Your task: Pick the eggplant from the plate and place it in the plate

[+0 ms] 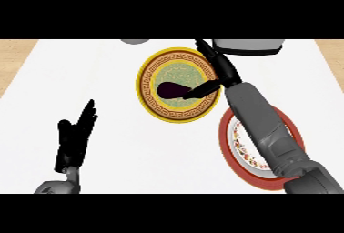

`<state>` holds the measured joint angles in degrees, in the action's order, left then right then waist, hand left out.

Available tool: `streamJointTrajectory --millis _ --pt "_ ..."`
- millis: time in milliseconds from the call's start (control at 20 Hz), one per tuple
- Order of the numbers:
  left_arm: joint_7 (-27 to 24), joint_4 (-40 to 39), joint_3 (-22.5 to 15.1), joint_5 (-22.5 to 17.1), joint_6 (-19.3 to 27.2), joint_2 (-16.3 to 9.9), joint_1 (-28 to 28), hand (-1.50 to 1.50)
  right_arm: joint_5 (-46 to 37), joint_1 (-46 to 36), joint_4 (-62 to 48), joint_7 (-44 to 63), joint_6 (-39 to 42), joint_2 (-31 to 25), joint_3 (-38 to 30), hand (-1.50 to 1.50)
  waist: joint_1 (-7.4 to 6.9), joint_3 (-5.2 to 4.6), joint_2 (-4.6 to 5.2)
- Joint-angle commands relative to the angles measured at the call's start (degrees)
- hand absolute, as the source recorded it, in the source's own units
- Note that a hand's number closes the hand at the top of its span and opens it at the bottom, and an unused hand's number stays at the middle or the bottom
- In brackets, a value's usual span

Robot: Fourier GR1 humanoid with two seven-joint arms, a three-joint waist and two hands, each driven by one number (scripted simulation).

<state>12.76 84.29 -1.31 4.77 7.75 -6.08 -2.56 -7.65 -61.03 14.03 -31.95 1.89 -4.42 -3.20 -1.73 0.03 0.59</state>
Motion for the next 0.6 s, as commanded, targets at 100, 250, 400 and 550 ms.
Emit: streamJointTrajectory --millis 100,250,400,550 --pt "2.88 0.90 0.80 -0.79 -1.37 -0.91 -1.53 0.00 -2.32 0.26 -3.07 -0.68 -7.15 3.44 0.42 -1.50 -0.26 0.01 0.11" --pt "-2.16 -4.99 0.12 1.26 0.61 1.26 -2.99 0.00 -3.21 -0.89 -3.69 0.77 -4.68 -1.53 0.53 -1.50 0.12 -0.01 0.19" --pt "1.44 1.72 -1.01 0.88 -0.39 0.76 0.51 0.00 -3.05 -0.46 -4.50 -0.19 -6.79 0.42 -0.36 -1.50 -0.52 0.03 0.15" --pt "1.44 3.41 -1.18 1.33 0.35 1.13 1.69 0.00 -3.88 2.50 -4.82 -1.92 -7.50 0.00 0.03 -1.50 -0.22 0.03 0.04"
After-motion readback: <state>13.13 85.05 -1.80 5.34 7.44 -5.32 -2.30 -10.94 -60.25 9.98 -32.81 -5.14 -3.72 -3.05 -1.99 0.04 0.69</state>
